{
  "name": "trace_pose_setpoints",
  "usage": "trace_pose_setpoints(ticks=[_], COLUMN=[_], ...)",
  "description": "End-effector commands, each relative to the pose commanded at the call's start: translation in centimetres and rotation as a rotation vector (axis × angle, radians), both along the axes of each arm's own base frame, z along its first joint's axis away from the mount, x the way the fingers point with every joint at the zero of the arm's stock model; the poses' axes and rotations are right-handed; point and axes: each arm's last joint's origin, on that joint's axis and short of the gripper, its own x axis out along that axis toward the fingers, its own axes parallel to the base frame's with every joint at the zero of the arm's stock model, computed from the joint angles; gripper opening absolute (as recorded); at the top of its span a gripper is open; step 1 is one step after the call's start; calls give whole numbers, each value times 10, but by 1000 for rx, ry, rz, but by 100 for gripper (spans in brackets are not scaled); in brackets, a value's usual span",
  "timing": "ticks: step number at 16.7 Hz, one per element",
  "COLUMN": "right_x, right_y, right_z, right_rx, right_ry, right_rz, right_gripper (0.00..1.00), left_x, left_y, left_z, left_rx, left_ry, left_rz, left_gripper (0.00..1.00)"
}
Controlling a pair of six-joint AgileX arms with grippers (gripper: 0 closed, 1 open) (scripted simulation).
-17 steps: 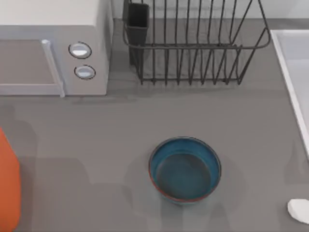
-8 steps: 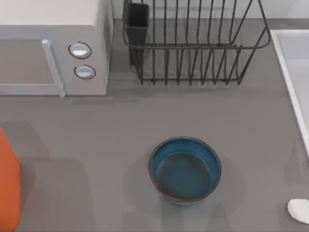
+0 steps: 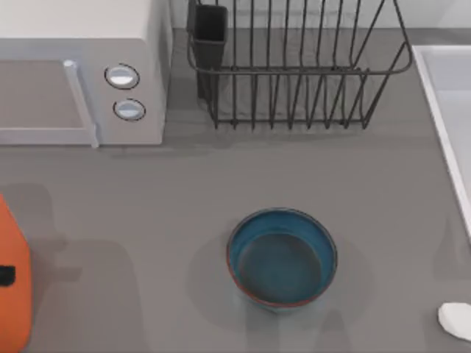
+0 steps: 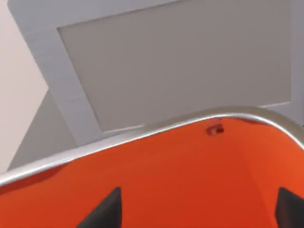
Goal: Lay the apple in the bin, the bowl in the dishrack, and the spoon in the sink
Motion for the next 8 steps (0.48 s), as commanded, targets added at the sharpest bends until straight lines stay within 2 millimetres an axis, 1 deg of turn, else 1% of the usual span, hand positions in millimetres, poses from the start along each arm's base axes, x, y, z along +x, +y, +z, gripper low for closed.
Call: trace_pose_setpoints(ticks=[2, 4, 6, 8], right_x=[0, 0, 0, 0], right_y=[0, 0, 0, 0], right_z=[0, 0, 0, 0], right_rx=[0, 0, 0, 0], right_ry=[0, 0, 0, 0], right_rz=[0, 0, 0, 0], right_gripper=[100, 100, 100, 100], left_x=[-4, -6, -6, -6], left_y=[-2, -4, -4, -4], left_z=[-5, -8, -9, -9], left_rx=[-108, -180, -209, -209], left_ry=[-139, -231, -268, -268], left_rz=[2, -6, -11, -11], left_gripper=[100, 100, 100, 100])
